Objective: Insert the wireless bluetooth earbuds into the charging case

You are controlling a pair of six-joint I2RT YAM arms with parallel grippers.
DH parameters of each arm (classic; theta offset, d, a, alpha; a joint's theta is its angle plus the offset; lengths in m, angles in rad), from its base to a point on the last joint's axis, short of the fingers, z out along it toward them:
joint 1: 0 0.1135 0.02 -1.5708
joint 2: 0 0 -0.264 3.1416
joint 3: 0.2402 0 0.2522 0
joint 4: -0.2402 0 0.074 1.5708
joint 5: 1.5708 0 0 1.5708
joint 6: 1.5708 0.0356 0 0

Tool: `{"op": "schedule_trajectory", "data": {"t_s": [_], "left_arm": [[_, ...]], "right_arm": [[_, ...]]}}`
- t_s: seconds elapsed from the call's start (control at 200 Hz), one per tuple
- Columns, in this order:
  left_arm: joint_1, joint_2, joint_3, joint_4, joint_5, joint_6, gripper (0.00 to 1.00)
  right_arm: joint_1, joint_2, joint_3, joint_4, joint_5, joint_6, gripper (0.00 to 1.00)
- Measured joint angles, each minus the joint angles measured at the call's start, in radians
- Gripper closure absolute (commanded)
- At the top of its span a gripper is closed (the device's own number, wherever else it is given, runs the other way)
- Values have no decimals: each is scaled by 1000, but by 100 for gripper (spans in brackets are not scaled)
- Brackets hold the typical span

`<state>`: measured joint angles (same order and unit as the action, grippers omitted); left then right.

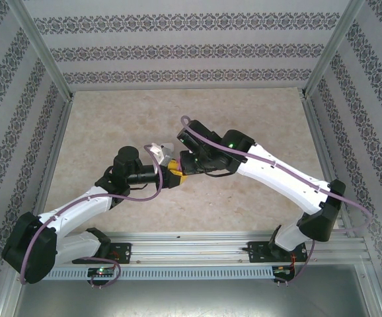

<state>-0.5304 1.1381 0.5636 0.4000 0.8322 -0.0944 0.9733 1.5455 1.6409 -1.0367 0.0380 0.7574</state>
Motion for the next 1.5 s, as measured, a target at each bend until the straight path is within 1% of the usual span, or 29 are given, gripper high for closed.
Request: {"op": "schedule_trajectory", "data": {"t_s": [0.24,0.515,0.664,0.774,0.859,1.019,1.499], "left_arm": [[0,-1,0,-6,0,0,94],[0,-6,0,-7,0,0,94],[-1,-6,0,-11,0,0,94],[-1,-6,0,-13,0,0,94],[-1,-10,0,-14,-1,0,94],[-1,-16,0,-16,-5,0,94],[-1,-17,0,-19,-7,8,94]], "right_arm": [[0,35,6,1,2,1,90],[0,41,13,10,8,4,90],[0,50,15,14,7,4,85],[0,55,15,17,6,9,78],[0,55,15,16,6,11,75],[0,55,15,16,6,15,72],[0,54,40,15,-11,15,68]]}}
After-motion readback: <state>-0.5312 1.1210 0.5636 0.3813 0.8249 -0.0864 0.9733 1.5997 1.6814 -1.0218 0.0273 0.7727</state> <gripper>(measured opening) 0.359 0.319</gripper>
